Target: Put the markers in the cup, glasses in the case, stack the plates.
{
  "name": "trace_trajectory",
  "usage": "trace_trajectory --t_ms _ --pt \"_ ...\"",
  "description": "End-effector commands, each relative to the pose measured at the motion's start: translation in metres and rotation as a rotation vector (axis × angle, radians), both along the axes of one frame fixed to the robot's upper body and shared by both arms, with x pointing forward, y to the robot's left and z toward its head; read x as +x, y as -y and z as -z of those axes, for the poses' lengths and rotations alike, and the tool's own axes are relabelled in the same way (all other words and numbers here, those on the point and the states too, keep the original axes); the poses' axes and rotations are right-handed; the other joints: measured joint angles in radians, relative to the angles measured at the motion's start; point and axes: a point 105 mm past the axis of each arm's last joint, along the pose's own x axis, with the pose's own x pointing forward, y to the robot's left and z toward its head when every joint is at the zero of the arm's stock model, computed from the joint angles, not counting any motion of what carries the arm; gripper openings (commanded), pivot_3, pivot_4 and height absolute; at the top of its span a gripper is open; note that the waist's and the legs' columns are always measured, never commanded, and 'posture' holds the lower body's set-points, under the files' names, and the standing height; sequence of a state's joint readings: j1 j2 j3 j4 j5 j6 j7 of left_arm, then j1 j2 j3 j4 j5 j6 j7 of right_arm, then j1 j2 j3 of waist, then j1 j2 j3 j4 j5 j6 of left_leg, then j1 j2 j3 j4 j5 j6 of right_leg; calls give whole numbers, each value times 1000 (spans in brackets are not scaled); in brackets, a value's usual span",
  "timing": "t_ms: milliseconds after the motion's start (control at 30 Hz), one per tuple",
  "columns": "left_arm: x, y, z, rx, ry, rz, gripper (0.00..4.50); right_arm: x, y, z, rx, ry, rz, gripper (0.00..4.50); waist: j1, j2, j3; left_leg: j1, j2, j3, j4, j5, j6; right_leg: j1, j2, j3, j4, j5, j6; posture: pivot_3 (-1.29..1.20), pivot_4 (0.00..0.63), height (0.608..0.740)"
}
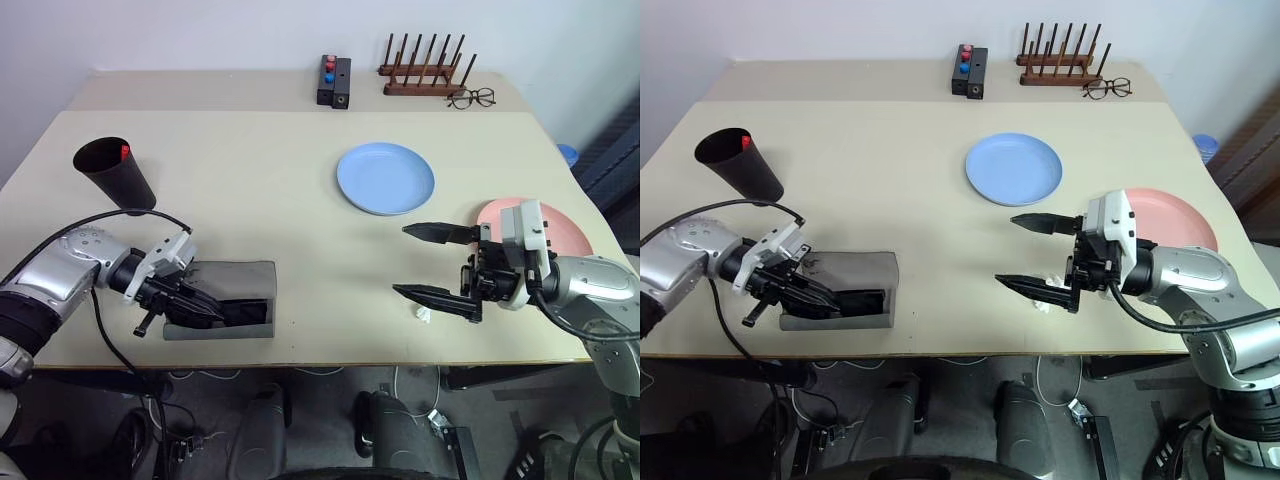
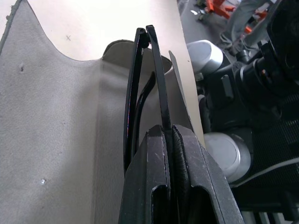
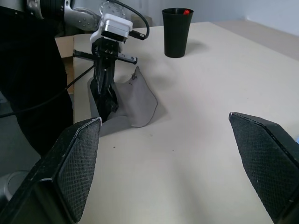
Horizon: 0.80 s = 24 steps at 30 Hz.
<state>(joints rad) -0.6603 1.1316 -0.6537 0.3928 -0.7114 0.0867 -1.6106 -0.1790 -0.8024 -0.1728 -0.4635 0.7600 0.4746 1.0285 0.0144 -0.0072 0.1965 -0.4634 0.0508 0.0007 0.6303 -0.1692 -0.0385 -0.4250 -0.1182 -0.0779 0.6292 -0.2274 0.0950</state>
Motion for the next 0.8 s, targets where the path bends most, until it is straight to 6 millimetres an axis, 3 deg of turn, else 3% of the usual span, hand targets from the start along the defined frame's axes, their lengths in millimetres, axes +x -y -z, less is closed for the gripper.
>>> trace_trajectory --t_ms 33,267,533,800 --pt "1 4 -7 -30 -24 -12 1036 -4 -4 -12 7 56 -20 4500 0 0 0 0 0 0 0 0 0 0 0 0 0 0 0 0 150 740" --pt "-1 6 -9 -27 -14 4 4443 -2 -5 -12 8 54 -17 4500 -1 0 0 0 0 0 0 0 0 0 0 0 0 0 0 0 150 740" --pt "-1 9 -19 -60 53 34 4443 -1 -5 -12 12 46 -19 4500 -1 0 0 0 0 0 0 0 0 0 0 0 0 0 0 0 150 740" --pt "20 11 -62 -186 100 -66 4443 -1 -5 -12 15 44 -10 4500 1 0 0 0 0 0 0 0 0 0 0 0 0 0 0 0 150 740"
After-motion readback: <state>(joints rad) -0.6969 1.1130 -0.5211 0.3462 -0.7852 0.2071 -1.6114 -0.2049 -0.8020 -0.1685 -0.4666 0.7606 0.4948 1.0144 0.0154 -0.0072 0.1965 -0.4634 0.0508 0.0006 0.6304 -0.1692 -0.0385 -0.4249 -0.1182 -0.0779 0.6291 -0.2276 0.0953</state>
